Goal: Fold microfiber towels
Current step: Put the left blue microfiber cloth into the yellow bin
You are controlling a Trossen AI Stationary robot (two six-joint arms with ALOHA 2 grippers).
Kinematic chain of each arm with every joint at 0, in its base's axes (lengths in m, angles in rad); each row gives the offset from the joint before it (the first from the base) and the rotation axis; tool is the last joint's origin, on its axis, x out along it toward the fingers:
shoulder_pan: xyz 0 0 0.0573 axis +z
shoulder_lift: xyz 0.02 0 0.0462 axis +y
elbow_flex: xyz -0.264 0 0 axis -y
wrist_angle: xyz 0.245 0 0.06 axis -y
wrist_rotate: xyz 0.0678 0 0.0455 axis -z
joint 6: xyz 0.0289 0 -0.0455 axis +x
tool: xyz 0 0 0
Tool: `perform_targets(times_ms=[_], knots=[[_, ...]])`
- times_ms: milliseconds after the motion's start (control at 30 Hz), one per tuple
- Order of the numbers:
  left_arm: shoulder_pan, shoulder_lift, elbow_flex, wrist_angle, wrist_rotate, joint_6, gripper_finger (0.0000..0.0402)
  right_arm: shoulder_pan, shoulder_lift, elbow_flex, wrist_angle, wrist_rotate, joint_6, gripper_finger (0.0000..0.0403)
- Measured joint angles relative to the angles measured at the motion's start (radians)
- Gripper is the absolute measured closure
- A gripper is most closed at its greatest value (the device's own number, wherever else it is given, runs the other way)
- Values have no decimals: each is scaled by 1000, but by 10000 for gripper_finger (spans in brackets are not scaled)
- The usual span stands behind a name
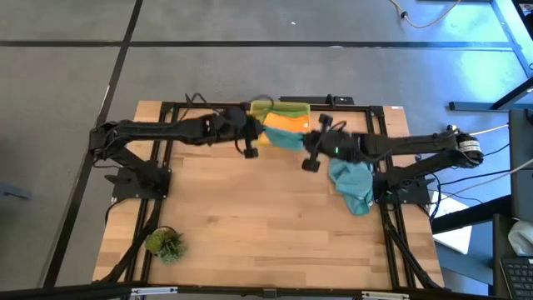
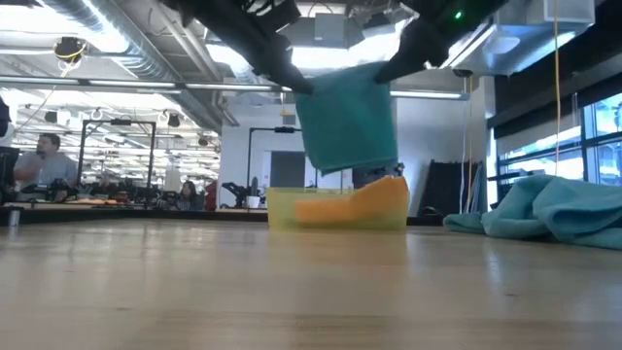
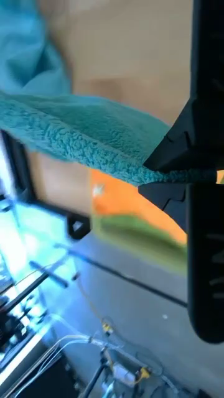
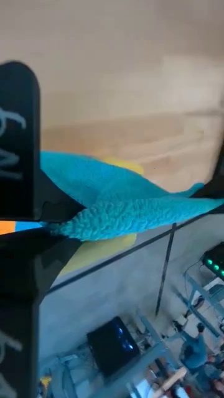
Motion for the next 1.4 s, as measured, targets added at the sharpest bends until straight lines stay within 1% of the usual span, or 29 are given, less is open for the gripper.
perform_targets(times_ms=[100, 267, 400, 533, 633, 700, 867, 1000, 1133, 1233, 1333, 1400], knots=[[77, 1, -1, 61, 65, 33, 401, -121, -2, -17, 65, -109, -28, 396], [199, 28, -2, 156, 150, 35, 402, -304, 26, -29, 152, -244, -95, 396], [292, 51, -2, 213, 250, 38, 401, -443, 60, -28, 220, -373, -133, 397], [383, 82, -1, 278, 358, 34, 401, -564, 113, -26, 302, -547, -137, 397], [435, 116, -1, 329, 433, 27, 401, -627, 163, -25, 348, -612, -141, 397], [458, 149, -1, 351, 462, 30, 401, -660, 196, -25, 367, -640, -163, 397], [493, 254, -1, 431, 469, 57, 401, -722, 288, -26, 431, -688, -191, 397], [495, 308, -1, 494, 461, 128, 401, -760, 347, -27, 484, -693, -206, 397], [498, 337, -1, 557, 455, 161, 401, -793, 389, -11, 503, -700, -245, 396], [504, 344, -1, 557, 455, 162, 401, -814, 405, 3, 507, -742, -247, 394], [502, 344, -1, 507, 461, 161, 401, -821, 413, 6, 490, -789, -245, 396], [495, 344, -1, 462, 465, 166, 401, -815, 413, 6, 453, -840, -248, 397]])
